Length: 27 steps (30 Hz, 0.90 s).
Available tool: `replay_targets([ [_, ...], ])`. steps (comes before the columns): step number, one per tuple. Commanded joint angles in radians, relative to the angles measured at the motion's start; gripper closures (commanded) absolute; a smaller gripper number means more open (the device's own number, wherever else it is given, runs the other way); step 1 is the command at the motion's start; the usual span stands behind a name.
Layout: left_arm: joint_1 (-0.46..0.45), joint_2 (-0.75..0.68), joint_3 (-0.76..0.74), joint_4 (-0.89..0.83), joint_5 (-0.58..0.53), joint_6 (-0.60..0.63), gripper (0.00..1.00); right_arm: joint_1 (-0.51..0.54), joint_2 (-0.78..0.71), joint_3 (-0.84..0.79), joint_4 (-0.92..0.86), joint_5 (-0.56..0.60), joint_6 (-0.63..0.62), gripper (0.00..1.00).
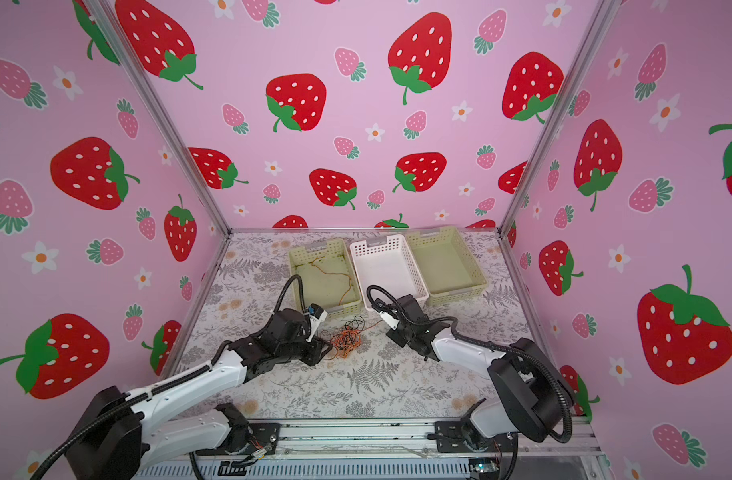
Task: Untangle the cables
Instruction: 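Pull the red wire away from the bundle with the right gripper while left holds it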
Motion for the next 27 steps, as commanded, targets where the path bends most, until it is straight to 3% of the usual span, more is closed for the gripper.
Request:
replay_targets([
  [1,0.001,-0.050,0.051,-0.041,-0.013,0.046,0.55,0.002,-0.006,0.010,-0.020,0.005,-0.005,1.00],
  [5,-0.002,0.017,0.063,-0.045,0.038,0.048,0.58,0.001,0.000,0.022,-0.031,0.004,-0.001,1.00],
  [11,-0.007,0.081,0.054,-0.026,0.003,0.013,0.66,0.000,0.006,0.028,-0.045,0.009,0.004,1.00],
  [20,-0.029,0.133,0.021,0.044,-0.014,-0.007,0.63,0.001,0.013,0.041,-0.054,0.006,0.008,1.00],
  [27,-0.031,0.157,0.037,0.072,-0.062,-0.001,0.67,-0.009,0.005,0.036,-0.056,0.008,0.012,1.00],
])
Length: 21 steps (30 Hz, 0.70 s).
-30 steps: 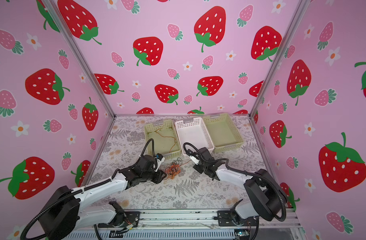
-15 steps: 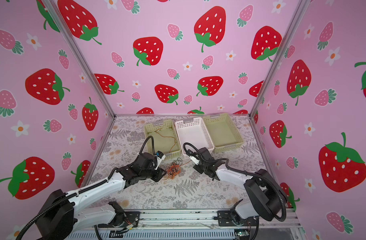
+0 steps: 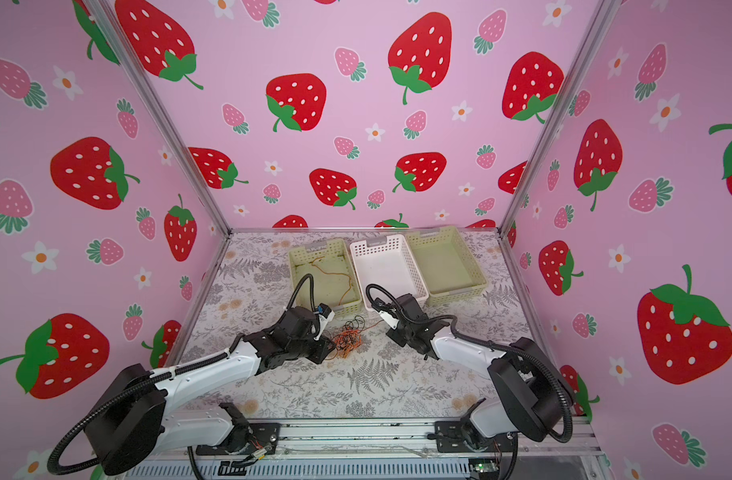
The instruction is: Untangle the cables
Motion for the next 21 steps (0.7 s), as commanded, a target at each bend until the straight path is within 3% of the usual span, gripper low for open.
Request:
replay_targets([
  [1,-0.009,-0.048,-0.009,0.022,-0.038,-0.003,0.62,-0.014,0.001,0.017,-0.019,-0.005,0.018,1.00],
  [7,-0.015,-0.239,-0.163,0.082,-0.158,-0.077,0.37,-0.056,0.069,0.073,-0.089,-0.057,0.072,1.00],
  [13,-0.059,-0.200,-0.133,0.104,-0.145,-0.001,0.35,-0.092,0.119,0.123,-0.167,-0.097,0.133,1.00],
  [18,-0.238,-0.140,-0.117,0.176,-0.335,0.148,0.34,-0.102,0.170,0.196,-0.261,-0.143,0.187,1.00],
  [21,-0.270,-0.065,-0.114,0.209,-0.394,0.185,0.33,-0.102,0.181,0.209,-0.271,-0.174,0.205,1.00],
])
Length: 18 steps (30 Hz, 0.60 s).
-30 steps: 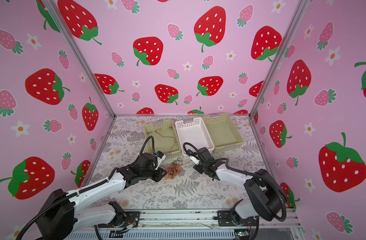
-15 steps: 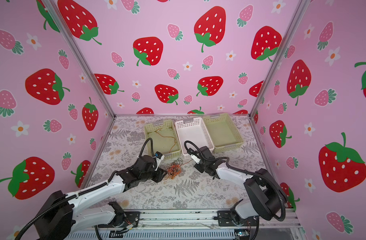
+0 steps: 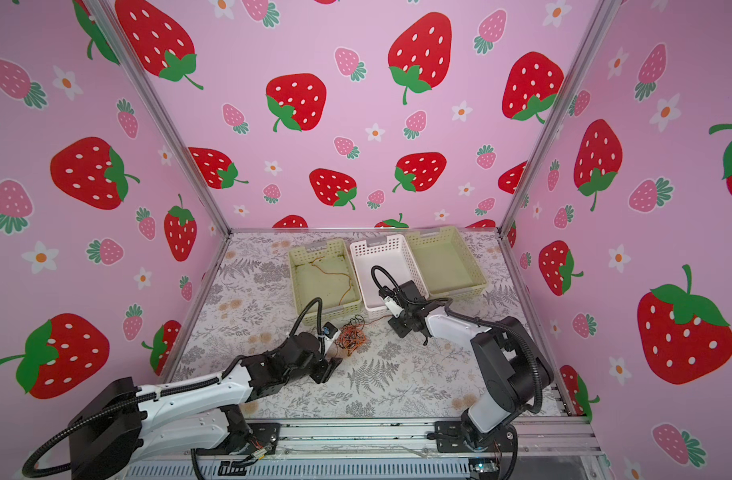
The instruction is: Untangle the cables
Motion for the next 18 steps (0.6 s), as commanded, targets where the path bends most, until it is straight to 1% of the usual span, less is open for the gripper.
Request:
replay_targets([
  [1,-0.018,0.069,0.037,0.073,-0.130,0.081,0.32,-0.001,0.012,0.024,-0.068,-0.057,0.045,1.00],
  [3,-0.017,0.111,0.019,0.133,-0.159,0.069,0.29,-0.003,0.017,0.024,-0.074,-0.061,0.046,1.00],
  [5,-0.017,0.155,0.032,0.152,-0.188,0.079,0.27,-0.006,0.024,0.024,-0.084,-0.068,0.048,1.00],
  [7,-0.012,0.199,0.048,0.169,-0.216,0.090,0.23,-0.009,0.033,0.025,-0.092,-0.080,0.051,1.00],
  [12,0.030,0.242,0.069,0.204,-0.157,0.128,0.20,-0.014,0.062,0.048,-0.120,-0.119,0.055,1.00],
  [18,0.061,0.295,0.124,0.196,-0.091,0.164,0.19,-0.014,0.082,0.066,-0.124,-0.164,0.058,1.00],
])
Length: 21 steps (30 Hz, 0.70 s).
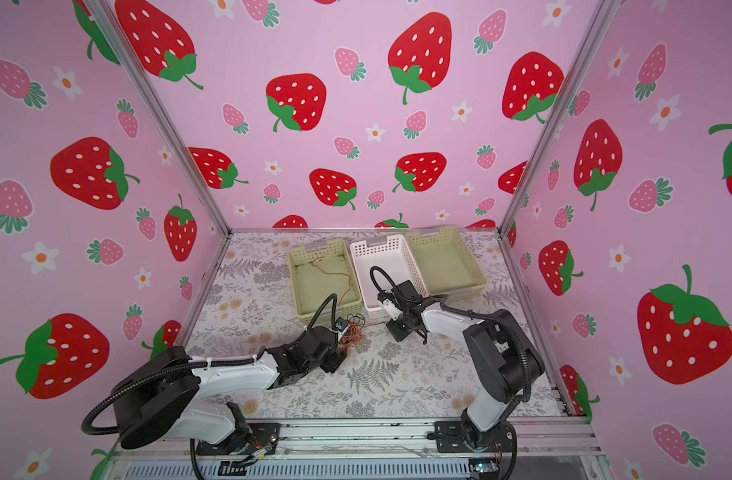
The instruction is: Untangle the cables
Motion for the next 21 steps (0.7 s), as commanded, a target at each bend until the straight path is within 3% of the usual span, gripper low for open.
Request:
replay_targets([
  [1,0.007,0.034,0.062,0.020,0.041,0.049,0.19,-0.005,0.019,0.025,-0.031,-0.049,0.011,1.00],
  [7,0.016,0.099,0.116,0.015,0.090,0.103,0.23,-0.005,0.030,0.026,-0.032,-0.069,0.013,1.00],
  [11,0.037,0.125,0.127,0.021,0.117,0.108,0.32,-0.005,0.021,0.029,-0.033,-0.082,0.017,1.00],
  [14,0.050,0.123,0.123,0.022,0.135,0.105,0.49,-0.008,-0.008,0.031,-0.030,-0.081,0.023,1.00],
  [18,0.060,0.097,0.112,0.011,0.167,0.099,0.82,-0.030,-0.063,0.036,-0.032,-0.079,0.031,1.00],
  [21,0.060,0.039,0.096,-0.021,0.193,0.081,0.93,-0.070,-0.109,0.039,-0.048,-0.059,0.038,1.00],
])
